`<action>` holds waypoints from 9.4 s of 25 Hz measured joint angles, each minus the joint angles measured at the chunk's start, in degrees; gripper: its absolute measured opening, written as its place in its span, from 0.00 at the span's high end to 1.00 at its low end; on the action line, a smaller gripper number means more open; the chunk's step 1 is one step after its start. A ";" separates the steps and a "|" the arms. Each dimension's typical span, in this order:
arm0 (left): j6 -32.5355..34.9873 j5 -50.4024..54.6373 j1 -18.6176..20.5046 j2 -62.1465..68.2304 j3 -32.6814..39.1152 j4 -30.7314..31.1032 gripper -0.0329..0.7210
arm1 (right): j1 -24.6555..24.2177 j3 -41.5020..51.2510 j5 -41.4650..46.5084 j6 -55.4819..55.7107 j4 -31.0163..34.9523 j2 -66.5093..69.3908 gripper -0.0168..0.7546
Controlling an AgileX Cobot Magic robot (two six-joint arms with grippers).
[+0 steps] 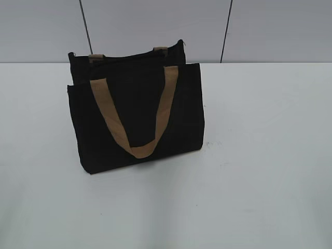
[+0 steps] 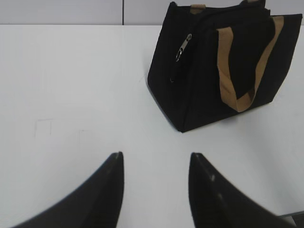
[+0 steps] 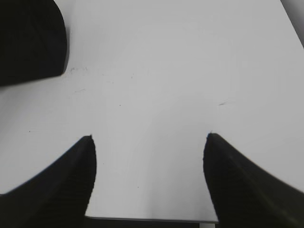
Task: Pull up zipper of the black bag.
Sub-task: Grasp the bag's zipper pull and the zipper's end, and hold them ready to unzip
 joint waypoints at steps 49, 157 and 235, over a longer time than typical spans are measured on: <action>0.00 0.00 0.00 0.00 0.00 0.00 0.30 | 0.00 0.00 0.00 0.00 0.00 0.00 0.27; 127.93 -19.47 -2.44 108.20 -15.82 -82.21 0.52 | 20.45 -50.82 -4.72 -29.75 16.01 74.79 0.43; 112.19 -27.31 -2.75 76.80 -15.82 -80.72 0.93 | 49.61 -63.82 -33.24 -8.30 0.72 109.81 0.43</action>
